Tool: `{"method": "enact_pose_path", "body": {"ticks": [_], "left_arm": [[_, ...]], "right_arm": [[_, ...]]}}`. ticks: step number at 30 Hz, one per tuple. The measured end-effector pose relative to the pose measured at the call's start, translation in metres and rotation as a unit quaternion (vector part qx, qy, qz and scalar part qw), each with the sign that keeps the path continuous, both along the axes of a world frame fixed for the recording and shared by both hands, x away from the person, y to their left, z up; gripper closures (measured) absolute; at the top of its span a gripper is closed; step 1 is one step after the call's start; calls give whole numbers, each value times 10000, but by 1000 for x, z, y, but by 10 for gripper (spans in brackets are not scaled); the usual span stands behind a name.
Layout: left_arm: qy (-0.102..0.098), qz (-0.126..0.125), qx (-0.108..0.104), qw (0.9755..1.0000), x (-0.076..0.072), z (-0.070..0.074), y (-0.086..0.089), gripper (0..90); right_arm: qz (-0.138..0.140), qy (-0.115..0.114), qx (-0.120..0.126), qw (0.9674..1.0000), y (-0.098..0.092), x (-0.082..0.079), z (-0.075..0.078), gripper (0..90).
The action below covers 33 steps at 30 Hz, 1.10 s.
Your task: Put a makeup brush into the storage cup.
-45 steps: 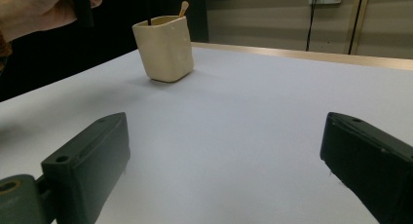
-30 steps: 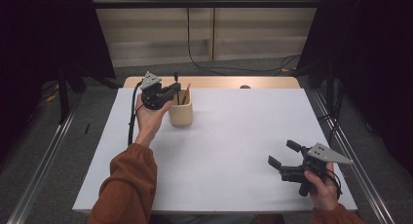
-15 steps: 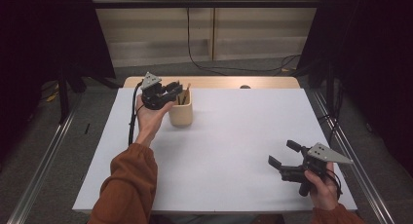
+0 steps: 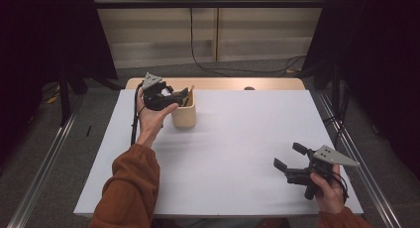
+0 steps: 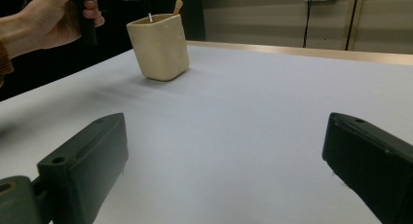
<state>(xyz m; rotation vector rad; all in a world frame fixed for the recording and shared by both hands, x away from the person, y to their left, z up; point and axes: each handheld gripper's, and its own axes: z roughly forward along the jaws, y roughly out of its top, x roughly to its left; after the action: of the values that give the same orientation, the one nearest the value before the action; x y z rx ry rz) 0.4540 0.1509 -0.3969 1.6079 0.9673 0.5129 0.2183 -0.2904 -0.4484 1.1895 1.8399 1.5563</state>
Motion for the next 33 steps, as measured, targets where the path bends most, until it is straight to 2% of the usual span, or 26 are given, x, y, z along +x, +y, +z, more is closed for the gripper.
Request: {"method": "enact_pose_path", "body": {"ticks": [4,8,13,15,18,20,22,23,26,31,33], "left_arm": [[-28,20,-15,10000,-1,2,1,21],[-18,-61,20,10000,-4,4,1,21],[-147,-136,75,9998,-9,11,3,24],[-202,-79,94,9997,-11,14,5,21],[-178,-98,127,9997,-16,17,6,21],[-271,48,112,9996,-21,18,7,24],[-249,-10,102,9996,-25,18,9,31],[-262,24,170,9995,-27,19,10,34],[-252,2,62,9997,-33,21,15,33],[-331,-13,86,9994,-43,22,18,30],[-342,25,-11,9994,-48,22,20,30]], "right_arm": [[-47,0,16,10000,0,1,0,6],[-66,30,17,10000,0,0,0,3],[-94,25,22,10000,0,-1,1,1],[-104,24,19,9999,0,-1,1,0],[-118,30,39,9999,1,-2,2,0],[-121,28,59,9999,1,-2,3,0],[-122,21,36,9999,1,-2,3,0],[-126,21,37,9999,2,-2,3,0],[-139,5,19,9999,2,-2,3,0],[-150,8,4,9999,2,-3,3,0],[-150,0,-3,9999,2,-3,3,0]]}}
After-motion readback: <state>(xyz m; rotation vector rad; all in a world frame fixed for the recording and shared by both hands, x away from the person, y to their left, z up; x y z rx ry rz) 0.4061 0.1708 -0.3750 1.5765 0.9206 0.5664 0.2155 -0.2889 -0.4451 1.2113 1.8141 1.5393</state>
